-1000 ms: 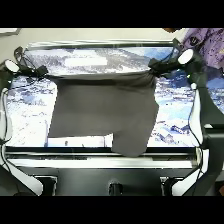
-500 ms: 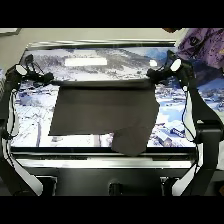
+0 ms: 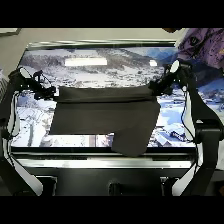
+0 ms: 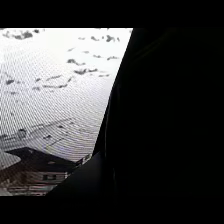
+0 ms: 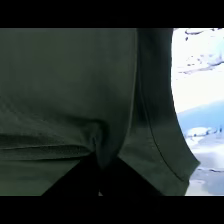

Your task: Fold the clothes and pants, and hang the long-sleeved shirts on hangers.

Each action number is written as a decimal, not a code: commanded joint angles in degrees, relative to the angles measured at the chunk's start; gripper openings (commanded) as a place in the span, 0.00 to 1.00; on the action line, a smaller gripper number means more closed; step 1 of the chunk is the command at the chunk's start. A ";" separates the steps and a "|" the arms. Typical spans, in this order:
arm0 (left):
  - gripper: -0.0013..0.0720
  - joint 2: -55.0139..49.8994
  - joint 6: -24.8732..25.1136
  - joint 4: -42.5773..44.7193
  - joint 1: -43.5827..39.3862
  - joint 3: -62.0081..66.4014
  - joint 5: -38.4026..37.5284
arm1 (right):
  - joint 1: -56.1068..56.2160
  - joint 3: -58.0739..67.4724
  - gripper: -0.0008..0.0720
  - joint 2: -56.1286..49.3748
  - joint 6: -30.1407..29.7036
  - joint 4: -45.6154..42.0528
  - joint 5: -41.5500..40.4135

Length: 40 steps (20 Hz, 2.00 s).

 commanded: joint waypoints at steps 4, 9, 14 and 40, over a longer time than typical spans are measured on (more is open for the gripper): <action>0.12 -1.07 -0.28 0.15 -1.14 -0.44 -1.68 | 0.04 -0.11 0.05 -2.67 -0.02 0.02 3.91; 0.96 -0.11 -2.80 -1.40 -1.53 3.23 -0.70 | -0.09 0.39 0.78 -1.99 -0.87 3.08 4.26; 0.96 11.91 -2.75 0.63 3.17 3.56 -1.97 | -1.79 0.33 0.78 9.64 -12.46 1.75 7.74; 0.96 43.74 -2.67 -4.44 18.45 -50.99 6.86 | -21.09 -94.36 0.75 51.65 -26.99 39.28 -16.33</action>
